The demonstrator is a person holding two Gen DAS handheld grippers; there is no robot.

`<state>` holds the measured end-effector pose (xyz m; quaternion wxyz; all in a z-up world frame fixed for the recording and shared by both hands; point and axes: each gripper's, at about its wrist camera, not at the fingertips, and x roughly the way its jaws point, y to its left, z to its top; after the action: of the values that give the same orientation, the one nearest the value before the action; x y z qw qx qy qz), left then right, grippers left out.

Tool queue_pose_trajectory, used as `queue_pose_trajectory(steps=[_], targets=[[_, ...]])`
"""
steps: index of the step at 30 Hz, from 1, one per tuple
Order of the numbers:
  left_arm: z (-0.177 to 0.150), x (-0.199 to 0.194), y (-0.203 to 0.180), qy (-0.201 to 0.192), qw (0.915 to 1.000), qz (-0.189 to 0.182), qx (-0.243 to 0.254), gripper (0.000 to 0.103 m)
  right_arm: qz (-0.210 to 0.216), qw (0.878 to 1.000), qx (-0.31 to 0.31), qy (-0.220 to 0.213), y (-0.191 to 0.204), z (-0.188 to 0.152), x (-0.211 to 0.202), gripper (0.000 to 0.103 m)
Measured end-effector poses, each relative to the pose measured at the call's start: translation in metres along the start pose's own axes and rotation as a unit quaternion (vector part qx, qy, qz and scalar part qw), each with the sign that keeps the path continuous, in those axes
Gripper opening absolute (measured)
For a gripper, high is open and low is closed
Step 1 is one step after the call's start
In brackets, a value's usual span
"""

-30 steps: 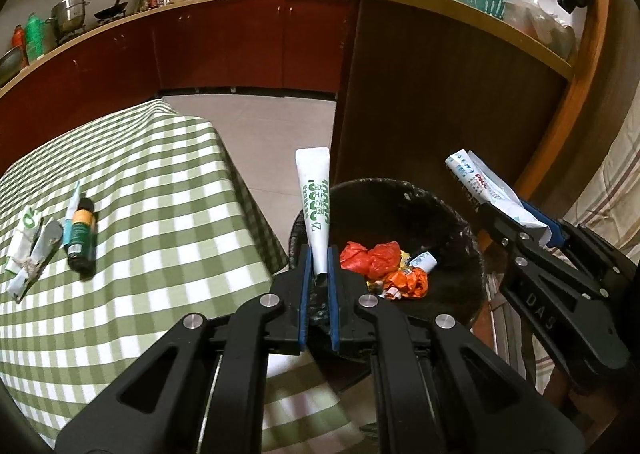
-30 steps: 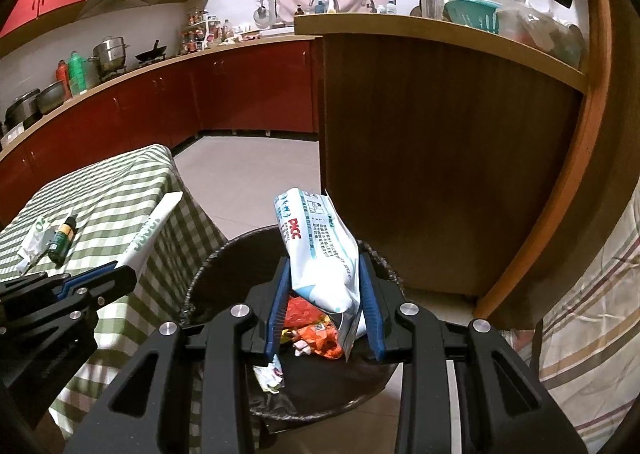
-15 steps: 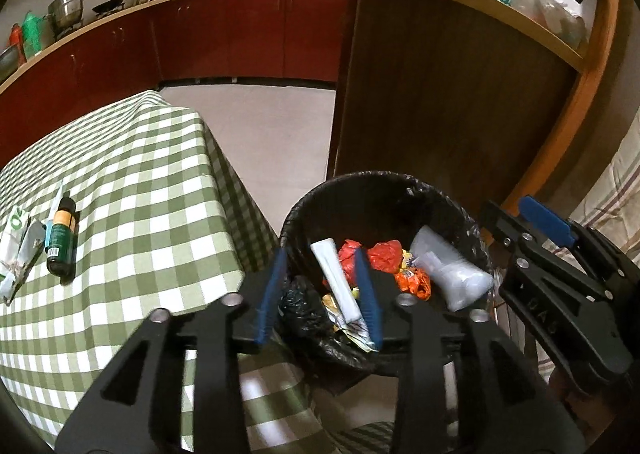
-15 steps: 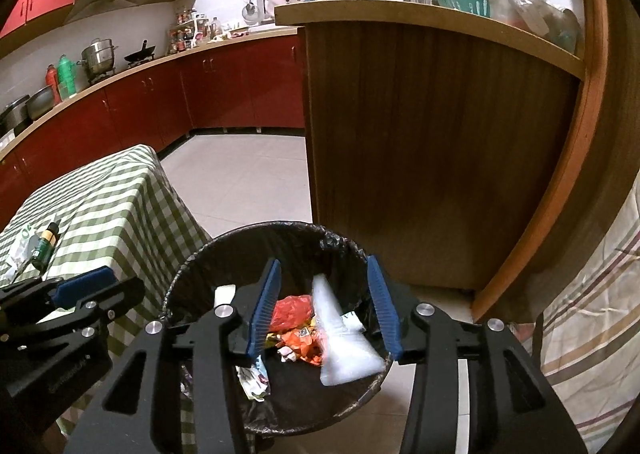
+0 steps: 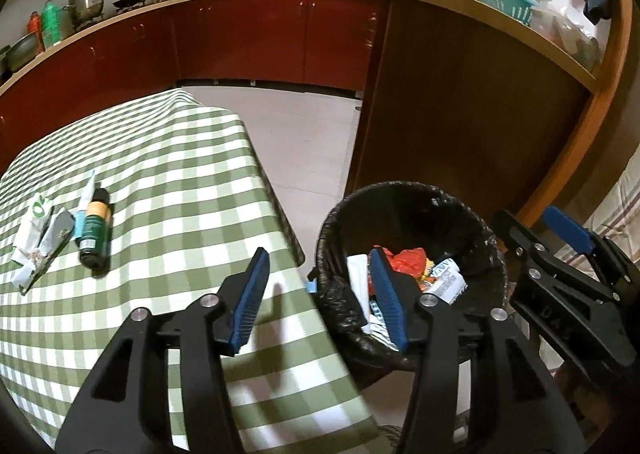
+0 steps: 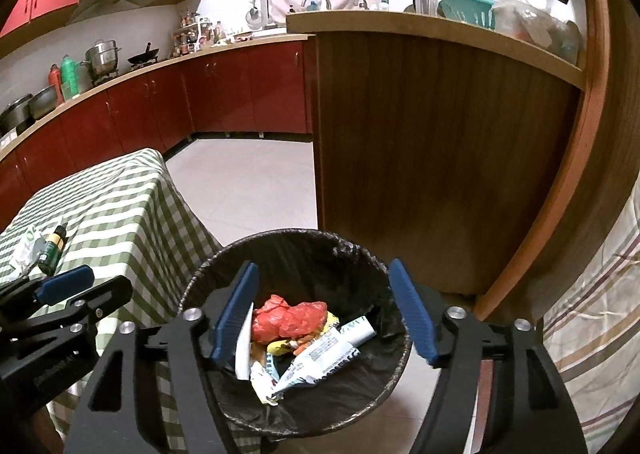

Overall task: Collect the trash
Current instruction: 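Move both open tools away from the bin back toward the table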

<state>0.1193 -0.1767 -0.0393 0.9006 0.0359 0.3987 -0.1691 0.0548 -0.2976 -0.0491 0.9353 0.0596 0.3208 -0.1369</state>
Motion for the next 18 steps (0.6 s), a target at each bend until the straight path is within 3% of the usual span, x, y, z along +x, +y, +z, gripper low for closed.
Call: queue_pose_trajectory(steps=[3, 10, 18], targets=[[-0.001, -0.006, 0.009, -0.003, 1.0, 0.005, -0.006, 0.055, -0.006, 1.0, -0.004, -0.008, 0.008, 0.002, -0.005, 0.078], [-0.009, -0.024, 0.043, -0.009, 0.9995, 0.025, -0.018, 0.062, 0.019, 1.0, -0.008, -0.004, 0.03, 0.004, -0.008, 0.079], [-0.026, -0.05, 0.1, -0.011, 0.9962, 0.071, -0.048, 0.068, 0.043, 0.998, -0.038, -0.004, 0.071, 0.006, -0.014, 0.083]])
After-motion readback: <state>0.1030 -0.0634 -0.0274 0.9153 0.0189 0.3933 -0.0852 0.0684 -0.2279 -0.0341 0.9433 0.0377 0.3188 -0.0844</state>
